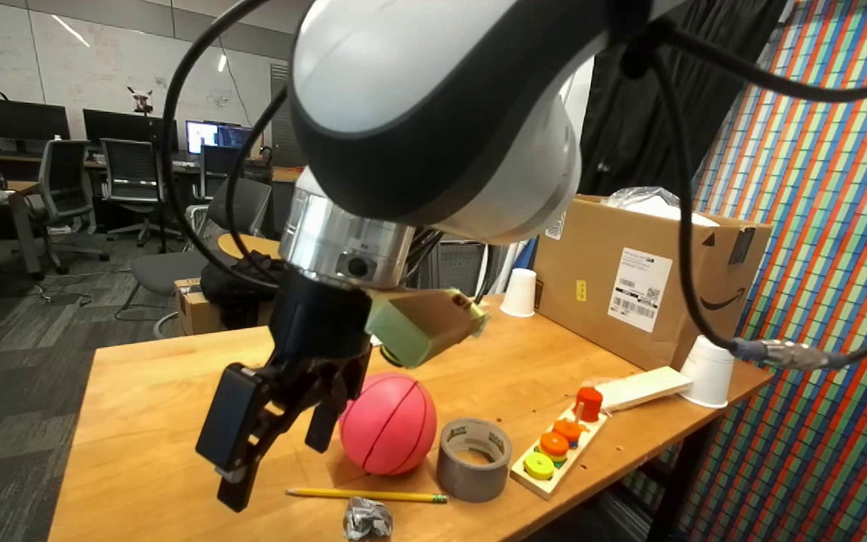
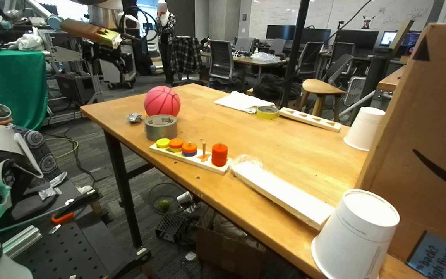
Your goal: Move the ball to the right
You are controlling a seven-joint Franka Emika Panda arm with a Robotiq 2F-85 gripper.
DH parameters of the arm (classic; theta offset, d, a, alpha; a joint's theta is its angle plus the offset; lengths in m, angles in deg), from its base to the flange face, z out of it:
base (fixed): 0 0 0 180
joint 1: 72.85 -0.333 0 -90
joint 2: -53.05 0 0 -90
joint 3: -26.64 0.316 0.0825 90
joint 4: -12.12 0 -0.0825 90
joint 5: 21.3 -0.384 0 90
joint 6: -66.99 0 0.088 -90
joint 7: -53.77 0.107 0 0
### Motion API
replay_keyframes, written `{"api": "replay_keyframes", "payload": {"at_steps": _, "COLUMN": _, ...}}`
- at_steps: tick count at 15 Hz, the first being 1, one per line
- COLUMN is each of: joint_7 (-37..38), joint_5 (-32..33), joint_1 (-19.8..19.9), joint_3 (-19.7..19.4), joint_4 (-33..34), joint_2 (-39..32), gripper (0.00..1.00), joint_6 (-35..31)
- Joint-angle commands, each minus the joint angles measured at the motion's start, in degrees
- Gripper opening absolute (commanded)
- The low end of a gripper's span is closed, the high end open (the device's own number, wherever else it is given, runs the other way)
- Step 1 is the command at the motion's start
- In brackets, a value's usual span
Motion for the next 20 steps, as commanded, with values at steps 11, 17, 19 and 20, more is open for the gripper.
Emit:
{"api": "replay_keyframes", "payload": {"at_steps": 11, "joint_7": -12.7, "joint_5": -11.5, "joint_1": 6.1, "joint_3": 2.1, "joint_4": 3.9, "joint_2": -9.0, "gripper": 1.00, "joint_6": -4.2}}
{"api": "replay_keyframes", "payload": {"at_steps": 17, "joint_7": -9.9, "joint_5": 13.0, "joint_1": 13.7, "joint_3": -5.8, "joint_4": -1.1, "joint_2": -3.8, "gripper": 1.00, "joint_6": 0.7}}
{"api": "replay_keyframes", "payload": {"at_steps": 19, "joint_7": -9.2, "joint_5": 21.4, "joint_1": 15.5, "joint_3": -7.9, "joint_4": -0.9, "joint_2": 1.3, "gripper": 1.00, "joint_6": 2.3}}
{"api": "replay_keyframes", "payload": {"at_steps": 20, "joint_7": -9.0, "joint_5": 25.0, "joint_1": 16.2, "joint_3": -8.4, "joint_4": -1.3, "joint_2": 4.3, "gripper": 1.00, "joint_6": 3.3}}
